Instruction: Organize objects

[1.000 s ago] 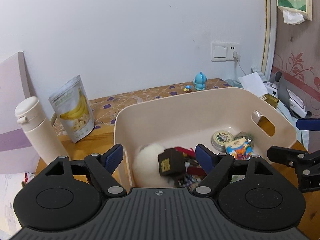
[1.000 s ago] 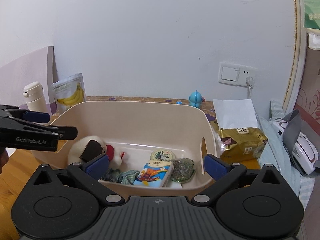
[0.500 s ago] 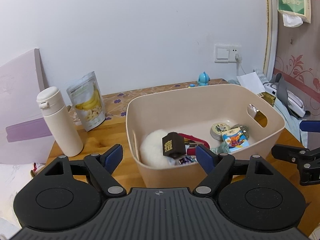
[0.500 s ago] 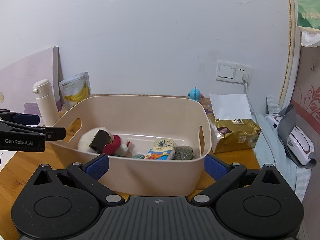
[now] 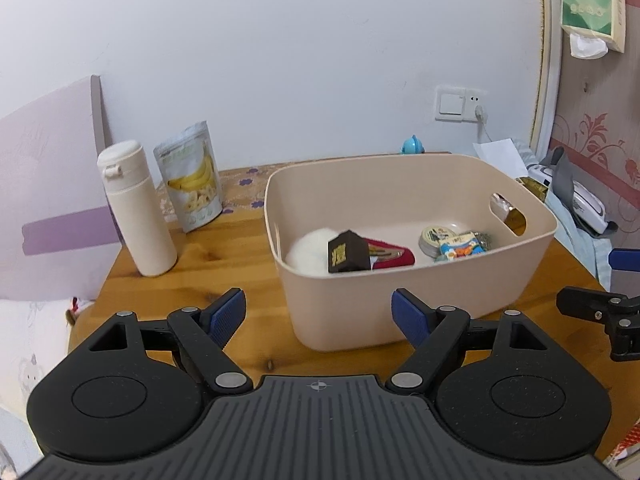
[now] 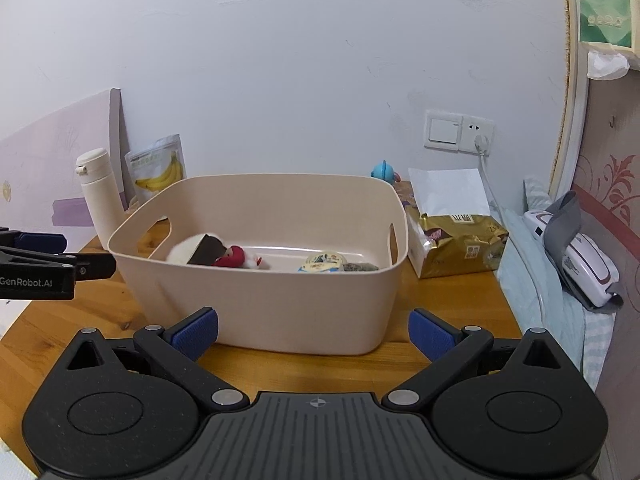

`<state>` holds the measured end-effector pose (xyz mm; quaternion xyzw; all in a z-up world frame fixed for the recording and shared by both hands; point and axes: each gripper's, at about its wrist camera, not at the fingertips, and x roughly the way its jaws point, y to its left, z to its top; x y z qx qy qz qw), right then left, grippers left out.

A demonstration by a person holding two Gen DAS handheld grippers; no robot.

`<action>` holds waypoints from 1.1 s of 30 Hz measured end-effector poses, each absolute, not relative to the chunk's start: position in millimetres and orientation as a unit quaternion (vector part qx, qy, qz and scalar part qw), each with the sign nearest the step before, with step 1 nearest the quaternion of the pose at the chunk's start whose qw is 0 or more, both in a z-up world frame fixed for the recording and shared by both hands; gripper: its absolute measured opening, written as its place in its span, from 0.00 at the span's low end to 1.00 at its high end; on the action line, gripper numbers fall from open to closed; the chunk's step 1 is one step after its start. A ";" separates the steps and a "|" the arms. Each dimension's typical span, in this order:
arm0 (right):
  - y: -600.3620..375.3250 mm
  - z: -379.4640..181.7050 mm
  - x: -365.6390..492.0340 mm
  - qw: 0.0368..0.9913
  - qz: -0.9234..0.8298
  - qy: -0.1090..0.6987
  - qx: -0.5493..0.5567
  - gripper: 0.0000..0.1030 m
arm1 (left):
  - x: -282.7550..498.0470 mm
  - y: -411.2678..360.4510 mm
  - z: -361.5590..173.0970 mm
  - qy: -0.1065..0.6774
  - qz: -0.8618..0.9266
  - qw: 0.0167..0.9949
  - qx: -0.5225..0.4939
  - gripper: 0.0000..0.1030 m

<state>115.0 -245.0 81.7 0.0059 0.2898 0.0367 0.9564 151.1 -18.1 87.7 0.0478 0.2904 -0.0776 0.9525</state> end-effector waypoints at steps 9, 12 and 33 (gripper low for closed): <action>-243.7 73.3 93.9 0.956 0.037 0.291 0.008 1.00 | 123.4 -14.6 77.9 0.290 -0.073 0.954 0.040 0.79; -242.8 69.4 87.1 0.955 0.040 0.293 0.009 1.00 | 116.2 -13.6 73.9 0.292 -0.073 0.953 0.040 0.79; -248.5 63.2 33.8 0.962 0.039 0.270 0.025 1.00 | 41.3 -16.6 80.5 0.254 -0.071 0.964 0.023 0.79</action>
